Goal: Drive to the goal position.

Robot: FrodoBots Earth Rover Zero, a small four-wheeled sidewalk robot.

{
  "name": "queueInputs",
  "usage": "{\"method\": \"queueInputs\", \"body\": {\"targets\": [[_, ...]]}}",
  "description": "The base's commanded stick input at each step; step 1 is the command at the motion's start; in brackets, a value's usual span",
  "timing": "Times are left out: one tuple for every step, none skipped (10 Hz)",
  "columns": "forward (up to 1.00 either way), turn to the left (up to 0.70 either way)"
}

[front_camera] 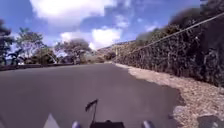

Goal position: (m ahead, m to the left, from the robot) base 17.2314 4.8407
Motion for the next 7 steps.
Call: {"method": "queueInputs", "body": {"targets": [[0.63, -0.32], [0.63, -0.32], [0.63, -0.31], [0.63, -0.30], [0.63, -0.28], [0.63, -0.02], [0.63, -0.01]]}}
